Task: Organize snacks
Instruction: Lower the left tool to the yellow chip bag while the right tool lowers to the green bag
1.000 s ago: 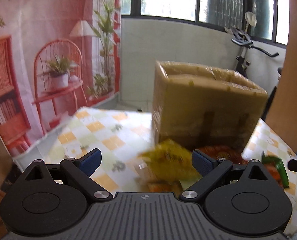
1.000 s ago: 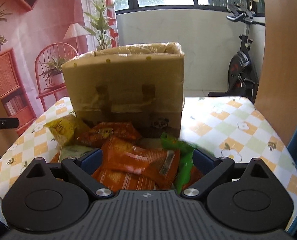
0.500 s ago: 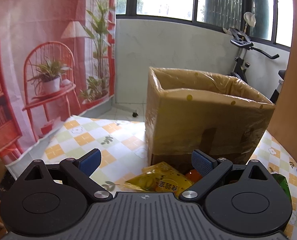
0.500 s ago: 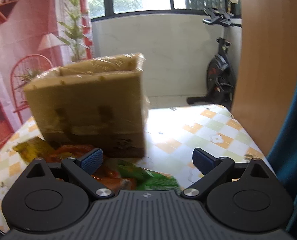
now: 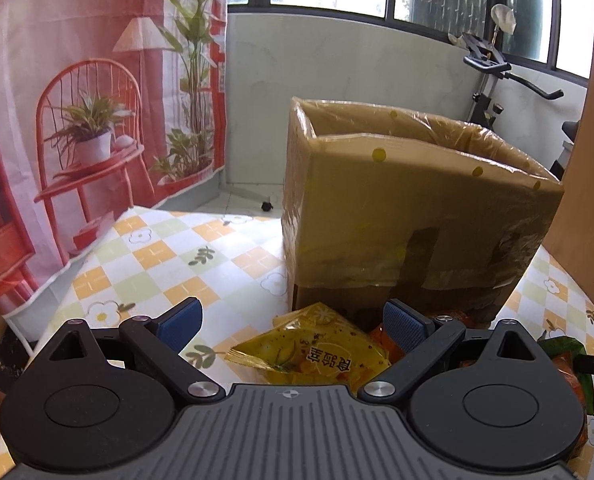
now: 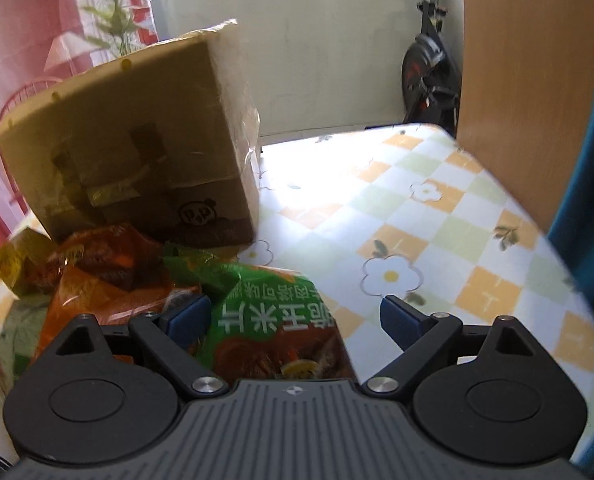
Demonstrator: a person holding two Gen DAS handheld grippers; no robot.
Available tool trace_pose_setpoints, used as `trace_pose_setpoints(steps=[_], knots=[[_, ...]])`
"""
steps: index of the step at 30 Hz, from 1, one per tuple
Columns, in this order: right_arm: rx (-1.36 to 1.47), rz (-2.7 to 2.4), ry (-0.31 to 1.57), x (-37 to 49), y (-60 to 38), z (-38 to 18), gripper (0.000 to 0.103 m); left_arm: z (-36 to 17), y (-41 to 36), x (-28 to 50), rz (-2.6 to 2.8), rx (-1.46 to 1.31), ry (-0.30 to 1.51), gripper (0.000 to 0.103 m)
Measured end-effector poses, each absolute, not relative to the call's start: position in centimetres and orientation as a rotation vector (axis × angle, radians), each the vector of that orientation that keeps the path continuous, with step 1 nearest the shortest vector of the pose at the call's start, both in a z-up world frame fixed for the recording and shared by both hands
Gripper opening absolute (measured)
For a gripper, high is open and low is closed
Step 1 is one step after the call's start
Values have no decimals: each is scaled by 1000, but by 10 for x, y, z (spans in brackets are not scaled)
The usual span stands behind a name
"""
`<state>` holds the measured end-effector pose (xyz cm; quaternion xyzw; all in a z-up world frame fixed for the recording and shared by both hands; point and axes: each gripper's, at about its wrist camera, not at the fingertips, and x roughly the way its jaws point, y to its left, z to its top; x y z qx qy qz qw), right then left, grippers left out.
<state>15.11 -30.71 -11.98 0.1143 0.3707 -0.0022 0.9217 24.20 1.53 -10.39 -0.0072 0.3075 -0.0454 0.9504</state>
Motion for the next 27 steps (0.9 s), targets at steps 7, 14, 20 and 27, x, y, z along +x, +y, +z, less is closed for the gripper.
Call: trace_pose_setpoints(steps=[7,14,20,27], knots=[[336,29,831,170,-309,-143,94,-116,17,245,-105,-16,654,99],[309,26,817,175,-304,-147,88,-124,13,254,-122,-1,660,98],[272,-12,805,178,-303,-146,85,-136,12,268,-116,-15,671,98],[259,-15,806,178,-301,-145,85,-150,23,291,-101,-91,735,98]])
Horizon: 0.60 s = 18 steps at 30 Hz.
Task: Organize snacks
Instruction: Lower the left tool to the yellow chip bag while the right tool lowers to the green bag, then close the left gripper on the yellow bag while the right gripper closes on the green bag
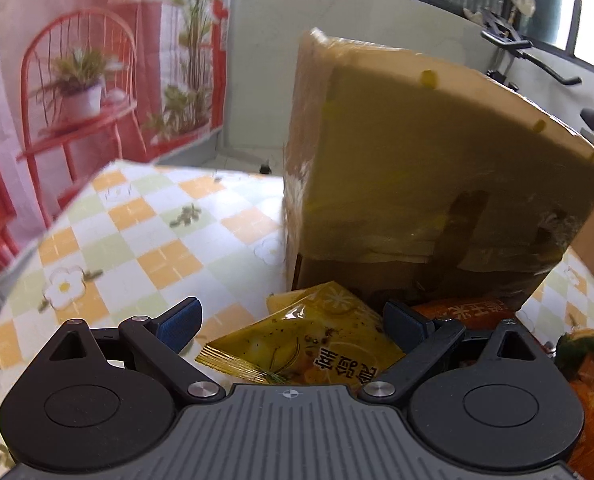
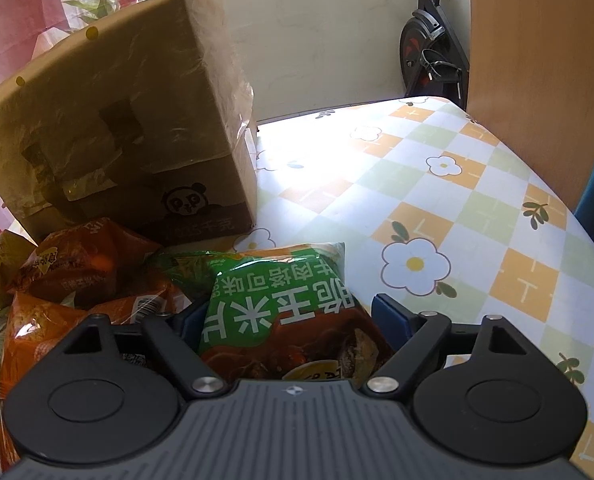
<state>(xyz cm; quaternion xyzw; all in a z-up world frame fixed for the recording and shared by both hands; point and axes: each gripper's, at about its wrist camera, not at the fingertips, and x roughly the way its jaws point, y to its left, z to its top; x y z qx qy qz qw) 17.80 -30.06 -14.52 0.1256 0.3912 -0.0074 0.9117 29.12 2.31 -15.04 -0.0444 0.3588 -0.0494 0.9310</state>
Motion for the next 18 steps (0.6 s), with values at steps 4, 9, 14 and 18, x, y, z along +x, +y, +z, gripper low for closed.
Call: trace_pose_setpoints(steps=[4,9,14,18], knots=[[254,-11,807,177,-301,-145,84,-157,39,293,-123,-181,752,99],[254,-6,806,178,-303,-145,84,-168,53,296,-151,-296,777,99],[247,-6,806,179,-301,-146,84,-173,56,289,-160,-325,769,99],[246,-6,806,178,-301,-146,84,-181,58,290,-175,-373,796,99]])
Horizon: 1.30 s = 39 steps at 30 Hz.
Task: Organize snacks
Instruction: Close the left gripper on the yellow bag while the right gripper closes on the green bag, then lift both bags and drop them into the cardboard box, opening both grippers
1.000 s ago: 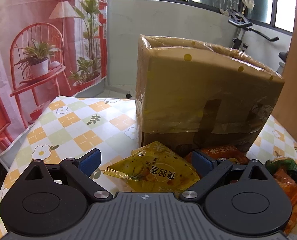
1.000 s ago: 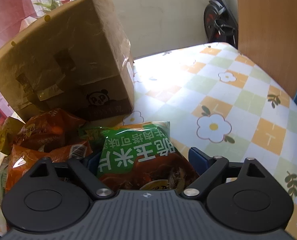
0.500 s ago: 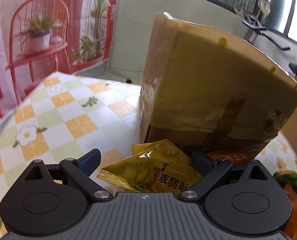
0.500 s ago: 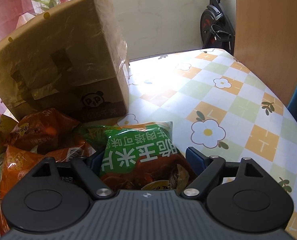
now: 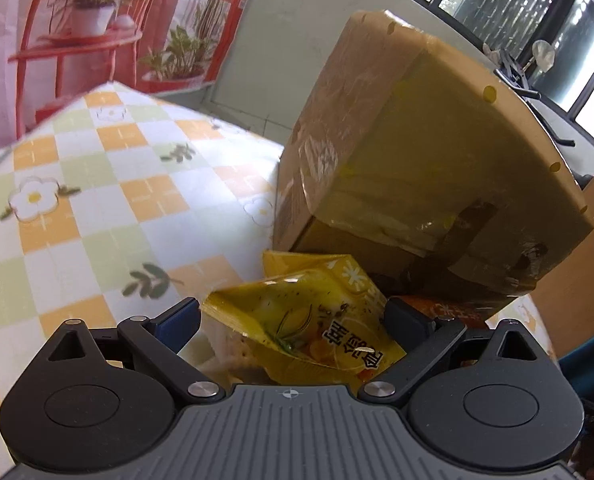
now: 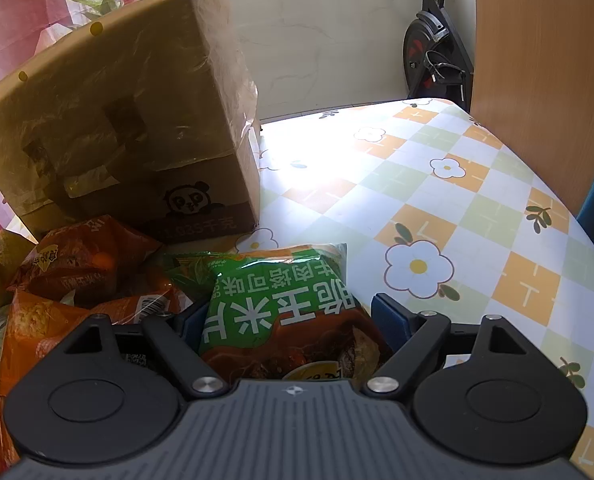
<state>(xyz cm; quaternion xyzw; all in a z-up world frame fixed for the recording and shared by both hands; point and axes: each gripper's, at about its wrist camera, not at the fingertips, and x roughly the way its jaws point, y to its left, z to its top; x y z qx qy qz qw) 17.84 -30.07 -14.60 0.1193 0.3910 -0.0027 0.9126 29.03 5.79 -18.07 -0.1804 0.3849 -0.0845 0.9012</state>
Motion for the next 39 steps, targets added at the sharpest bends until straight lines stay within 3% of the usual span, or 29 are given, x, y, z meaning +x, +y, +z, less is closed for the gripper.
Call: trace_pose_setpoints(steps=[13,14,16,19,39], knots=[[245,1,807,179,-300,-146,84,-196,43,296,-197,-455,857,98],[245,1,807,179,-300,-146,84,-196,43,296,-203,-463,854,93],[245,1,807,179,-300,-146,84,-194,42,293,-250,-469,829,72],[250,2,808,180,-300,-146,83,-184,36,288,-263,-418,802,62],[305,-26,677,160,-310,-105,77,-116,38,243,-208,-242,604,60]])
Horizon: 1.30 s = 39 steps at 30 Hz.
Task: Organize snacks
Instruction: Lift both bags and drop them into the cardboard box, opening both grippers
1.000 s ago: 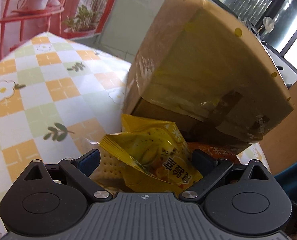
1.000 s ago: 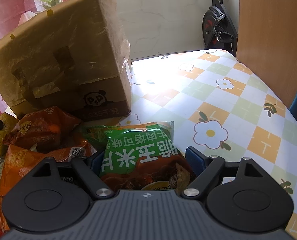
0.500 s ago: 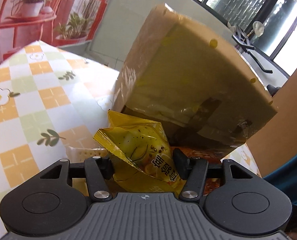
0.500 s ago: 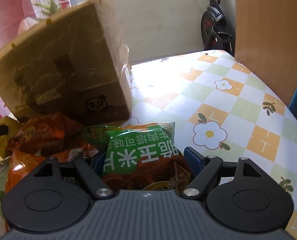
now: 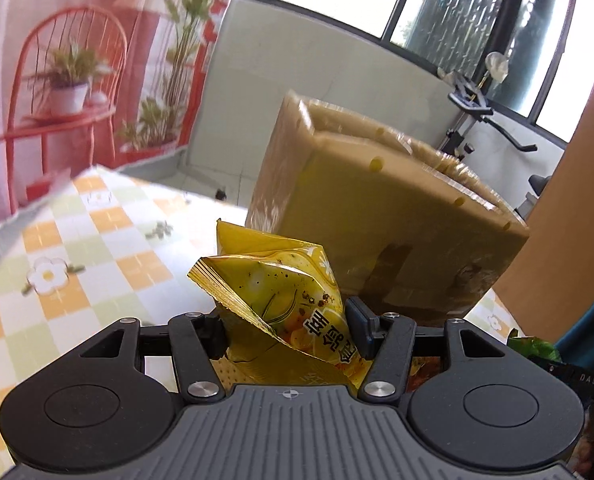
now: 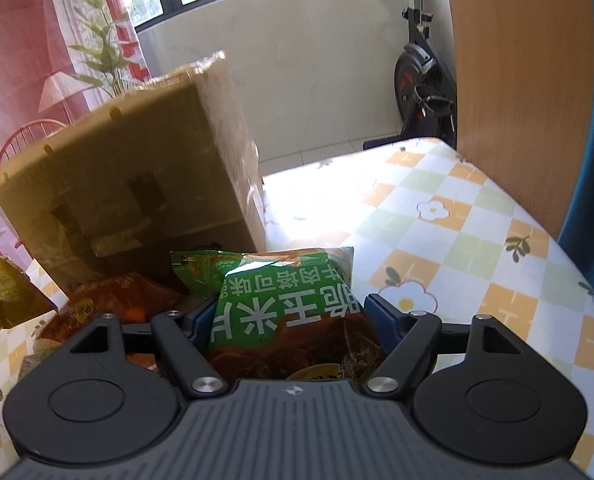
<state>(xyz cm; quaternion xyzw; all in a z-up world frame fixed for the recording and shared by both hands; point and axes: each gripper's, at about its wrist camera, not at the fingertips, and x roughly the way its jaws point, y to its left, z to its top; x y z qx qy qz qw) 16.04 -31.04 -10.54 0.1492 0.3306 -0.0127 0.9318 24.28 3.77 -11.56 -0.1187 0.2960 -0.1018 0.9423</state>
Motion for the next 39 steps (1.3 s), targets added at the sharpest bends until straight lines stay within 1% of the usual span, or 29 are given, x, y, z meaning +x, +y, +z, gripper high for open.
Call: trace_pose_setpoints(steps=[6,15,22,27,32,39], knots=[[299,-11,606,153,-308,-77,77,-84,32,230,-226,-218,518,60],[273,58,463,154,-297,-18,77,-36,14,230,-306,-202,401,60],[233,128,358,180,-280,24,77,-22,-9,250,-350,-180,327,60],[179,171,311,214,-262,36,76,-17,-20,269,-370,-212,309,60],[172,219,293,259,-246,42,76,-17,-24,298,-376,-244,329,60],[158,247,303,316,-230,29,76,-23,-37,327,-329,-198,332,60]])
